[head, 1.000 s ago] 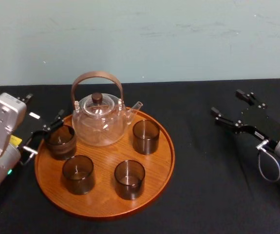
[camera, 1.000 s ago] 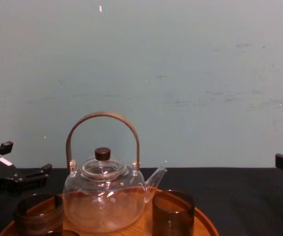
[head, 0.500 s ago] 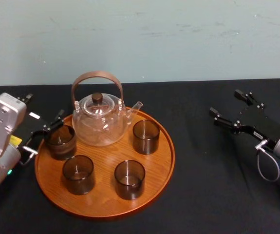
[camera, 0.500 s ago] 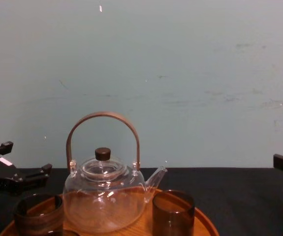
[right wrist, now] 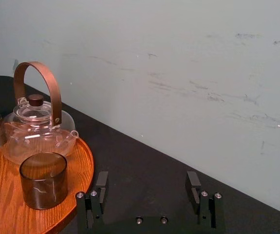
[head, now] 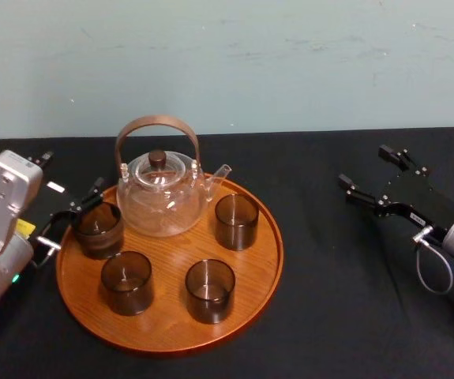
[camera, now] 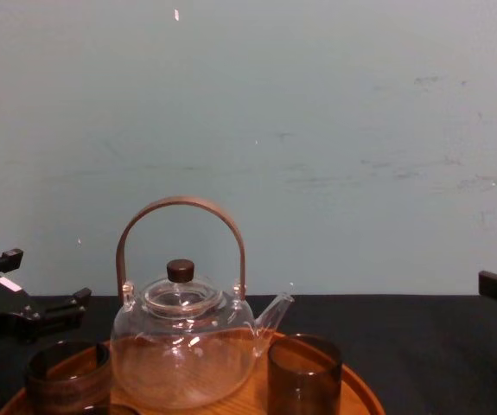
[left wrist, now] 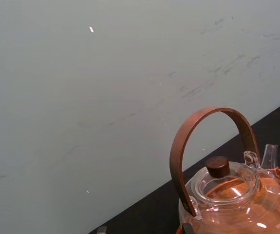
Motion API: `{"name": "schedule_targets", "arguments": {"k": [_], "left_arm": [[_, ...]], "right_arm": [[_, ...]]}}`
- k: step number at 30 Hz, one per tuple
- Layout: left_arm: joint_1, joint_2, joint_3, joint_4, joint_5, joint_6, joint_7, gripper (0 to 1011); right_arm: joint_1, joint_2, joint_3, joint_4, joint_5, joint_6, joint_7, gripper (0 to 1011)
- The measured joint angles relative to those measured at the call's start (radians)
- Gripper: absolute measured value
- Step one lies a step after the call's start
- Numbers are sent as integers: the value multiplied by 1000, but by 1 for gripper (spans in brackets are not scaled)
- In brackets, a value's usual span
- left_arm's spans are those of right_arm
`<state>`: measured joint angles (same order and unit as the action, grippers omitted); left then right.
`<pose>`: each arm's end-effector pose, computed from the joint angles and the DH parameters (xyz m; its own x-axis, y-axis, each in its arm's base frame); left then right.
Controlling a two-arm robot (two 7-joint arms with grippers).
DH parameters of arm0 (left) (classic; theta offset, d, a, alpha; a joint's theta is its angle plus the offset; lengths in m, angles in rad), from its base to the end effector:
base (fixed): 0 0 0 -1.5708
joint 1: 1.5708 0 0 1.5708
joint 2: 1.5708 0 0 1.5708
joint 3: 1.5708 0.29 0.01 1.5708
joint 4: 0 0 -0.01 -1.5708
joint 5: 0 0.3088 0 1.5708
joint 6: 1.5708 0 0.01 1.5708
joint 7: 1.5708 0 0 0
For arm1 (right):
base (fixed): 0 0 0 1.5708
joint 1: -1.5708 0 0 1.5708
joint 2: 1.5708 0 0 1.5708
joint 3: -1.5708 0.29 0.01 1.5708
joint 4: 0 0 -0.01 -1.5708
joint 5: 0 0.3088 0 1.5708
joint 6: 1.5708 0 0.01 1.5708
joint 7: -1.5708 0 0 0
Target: Pick up the glass from the table and place it on the tray.
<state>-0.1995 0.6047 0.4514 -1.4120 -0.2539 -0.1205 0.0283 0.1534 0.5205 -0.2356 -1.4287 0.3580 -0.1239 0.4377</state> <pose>0.3581 0.0827 -0.3023 0.2923 0.8803 0.3738 -0.9553 0.2873 0.0703 0.3630 -0.1057 -0.2836 0.5493 -0.8162 0.1791 0.8334 0.5507 -0.0465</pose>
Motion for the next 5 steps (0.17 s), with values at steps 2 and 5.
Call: {"name": "schedule_targets", "arguments": {"k": [2,5], "left_arm": [[0,0,0,0,0,0,0,1002],[0,0,0,0,0,0,0,1001]], "right_arm": [[0,0,0,0,0,0,0,1002],[0,0,-1,0,0,0,0,1002]]}}
